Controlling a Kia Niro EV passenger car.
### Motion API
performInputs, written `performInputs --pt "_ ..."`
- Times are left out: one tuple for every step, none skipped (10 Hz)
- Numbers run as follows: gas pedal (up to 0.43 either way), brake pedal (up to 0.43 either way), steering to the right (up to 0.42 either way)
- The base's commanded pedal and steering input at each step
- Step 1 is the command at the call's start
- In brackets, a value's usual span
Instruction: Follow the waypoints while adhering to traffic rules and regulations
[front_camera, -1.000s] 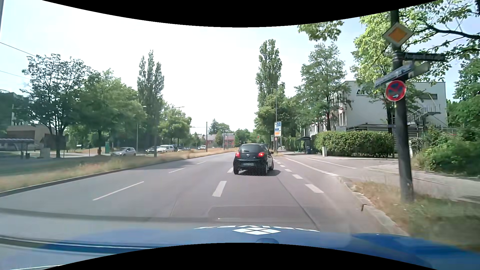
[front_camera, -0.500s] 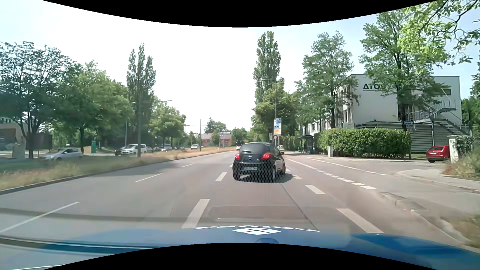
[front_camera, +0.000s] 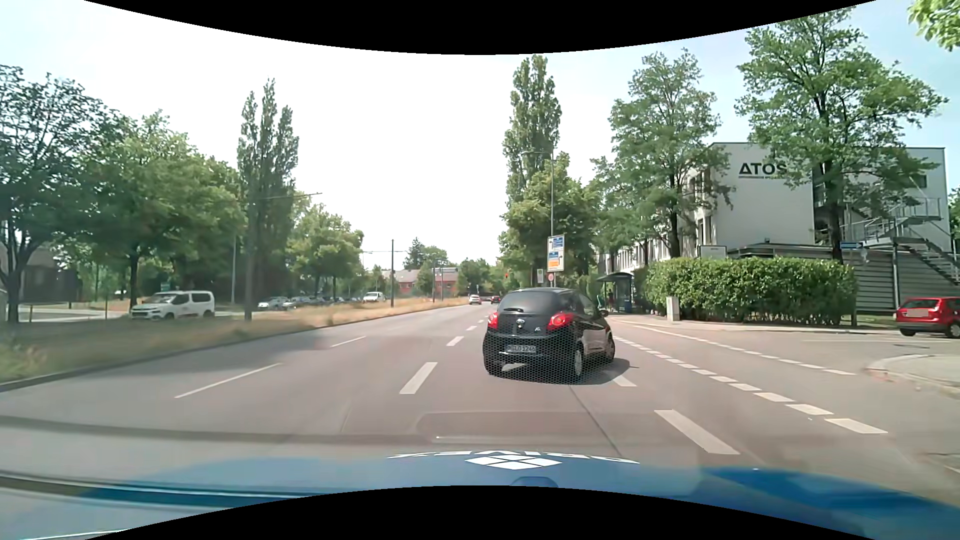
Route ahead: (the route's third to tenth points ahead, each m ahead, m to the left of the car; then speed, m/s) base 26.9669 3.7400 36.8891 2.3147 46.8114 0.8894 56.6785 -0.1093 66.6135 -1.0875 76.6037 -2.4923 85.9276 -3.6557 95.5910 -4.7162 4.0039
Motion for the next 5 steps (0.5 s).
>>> performInputs --pt "0.000 0.000 0.011" --pt "0.000 0.000 0.008" --pt "0.197 0.000 0.005" --pt "0.260 0.000 0.004" --pt "0.311 0.000 0.004"
